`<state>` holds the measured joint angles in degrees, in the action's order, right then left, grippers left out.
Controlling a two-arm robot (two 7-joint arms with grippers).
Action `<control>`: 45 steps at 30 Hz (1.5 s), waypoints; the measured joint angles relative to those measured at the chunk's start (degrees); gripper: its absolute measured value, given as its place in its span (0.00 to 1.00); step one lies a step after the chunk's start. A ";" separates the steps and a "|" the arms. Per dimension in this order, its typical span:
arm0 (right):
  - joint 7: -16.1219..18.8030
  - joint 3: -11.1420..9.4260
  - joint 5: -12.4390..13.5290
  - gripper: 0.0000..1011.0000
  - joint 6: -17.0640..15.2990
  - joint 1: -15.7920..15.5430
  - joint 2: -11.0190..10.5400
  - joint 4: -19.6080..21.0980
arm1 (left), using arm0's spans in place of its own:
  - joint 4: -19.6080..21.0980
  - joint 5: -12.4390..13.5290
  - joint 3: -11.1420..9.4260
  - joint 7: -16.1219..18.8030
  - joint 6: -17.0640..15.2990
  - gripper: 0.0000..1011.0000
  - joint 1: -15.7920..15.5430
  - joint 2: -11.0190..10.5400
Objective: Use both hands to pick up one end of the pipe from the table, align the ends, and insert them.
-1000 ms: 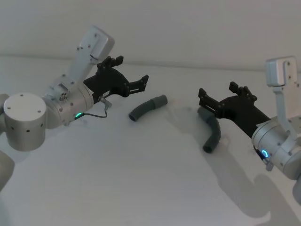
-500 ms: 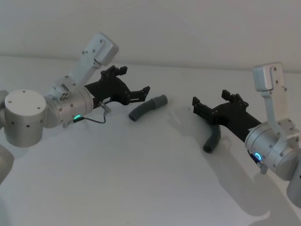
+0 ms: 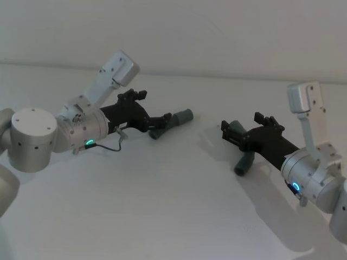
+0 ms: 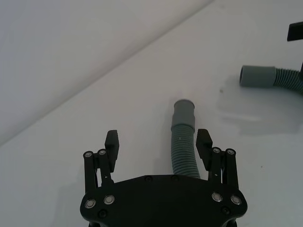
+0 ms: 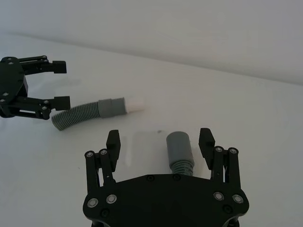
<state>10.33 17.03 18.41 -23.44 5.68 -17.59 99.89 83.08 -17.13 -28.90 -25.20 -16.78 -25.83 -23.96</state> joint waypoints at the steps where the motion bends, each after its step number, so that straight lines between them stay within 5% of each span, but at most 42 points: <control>1: 0.00 0.03 -0.19 1.00 0.00 -0.02 -0.01 -0.15 | -0.49 0.14 -0.18 -0.27 0.00 0.99 -0.16 0.12; 24: 0.15 0.75 -3.47 1.00 -1.95 1.04 -0.74 -1.79 | -8.24 1.21 -2.22 -4.50 2.46 0.99 -3.72 3.19; 45: 1.93 0.59 -4.06 1.00 -10.42 4.83 -1.27 -2.80 | -14.26 0.46 -4.62 -8.21 -4.86 0.99 -10.53 4.27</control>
<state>12.26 17.62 14.36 -33.86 10.51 -18.86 97.09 68.82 -16.67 -33.52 -33.41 -21.64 -36.36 -19.69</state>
